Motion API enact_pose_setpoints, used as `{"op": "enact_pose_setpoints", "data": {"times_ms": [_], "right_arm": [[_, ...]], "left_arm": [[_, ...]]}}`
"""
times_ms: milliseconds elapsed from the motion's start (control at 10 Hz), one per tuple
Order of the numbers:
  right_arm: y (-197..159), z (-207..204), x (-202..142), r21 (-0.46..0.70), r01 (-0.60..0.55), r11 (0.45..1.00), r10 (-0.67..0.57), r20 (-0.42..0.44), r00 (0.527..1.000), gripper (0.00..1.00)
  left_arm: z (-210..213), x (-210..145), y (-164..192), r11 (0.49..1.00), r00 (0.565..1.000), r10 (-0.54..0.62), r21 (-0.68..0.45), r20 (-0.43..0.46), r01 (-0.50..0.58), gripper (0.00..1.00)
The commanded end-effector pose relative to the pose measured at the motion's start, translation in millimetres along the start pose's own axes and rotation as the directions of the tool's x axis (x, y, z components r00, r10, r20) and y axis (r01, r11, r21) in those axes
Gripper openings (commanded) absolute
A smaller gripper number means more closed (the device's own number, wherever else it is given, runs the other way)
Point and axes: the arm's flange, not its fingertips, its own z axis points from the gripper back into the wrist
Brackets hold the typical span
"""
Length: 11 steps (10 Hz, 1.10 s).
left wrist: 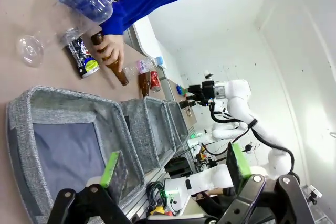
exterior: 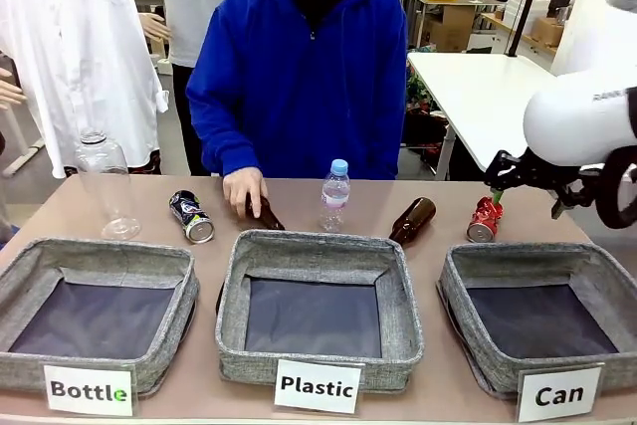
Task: Sort the can waste into the basket.
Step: Pick up the can waste from the table and place it in the right Fabric basket.
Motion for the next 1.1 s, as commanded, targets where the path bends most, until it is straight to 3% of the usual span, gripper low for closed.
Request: {"op": "enact_pose_setpoints", "data": {"times_ms": [0,200,600,700,800,1000], "right_arm": [[14.3,-19.0,44.5,-0.057,-0.014,0.998,0.012,-0.033,0.999,1.0],[13.8,-37.5,69.6,-0.049,-0.15,0.988,0.146,-0.062,0.987,1.0],[9.7,-57.6,93.3,0.002,-0.1,0.995,0.099,-0.092,0.991,1.0],[9.7,-57.7,95.7,0.007,-0.079,0.997,0.079,-0.085,0.993,1.0],[10.2,-60.4,97.7,0.032,-0.065,0.997,0.068,-0.09,0.994,1.0],[9.4,-68.4,102.1,0.066,-0.078,0.995,0.086,-0.118,0.989,1.0]], "left_arm": [[0.8,0.4,-0.8,0.999,1.0,-0.025,-0.019,0.009,0.026,1.0],[0.8,0.4,-0.8,0.999,1.0,-0.025,-0.019,0.009,0.026,1.0],[0.1,0.0,0.2,1.0,1.0,0.0,-0.001,0.0,0.0,1.0],[36.0,3.3,-43.9,0.99,0.998,-0.029,-0.133,0.057,0.037,1.0],[70.0,3.1,-76.0,0.984,0.989,-0.085,-0.145,0.123,0.103,1.0],[127.5,6.0,-101.4,0.982,0.976,-0.138,-0.108,0.17,0.158,1.0]]}}
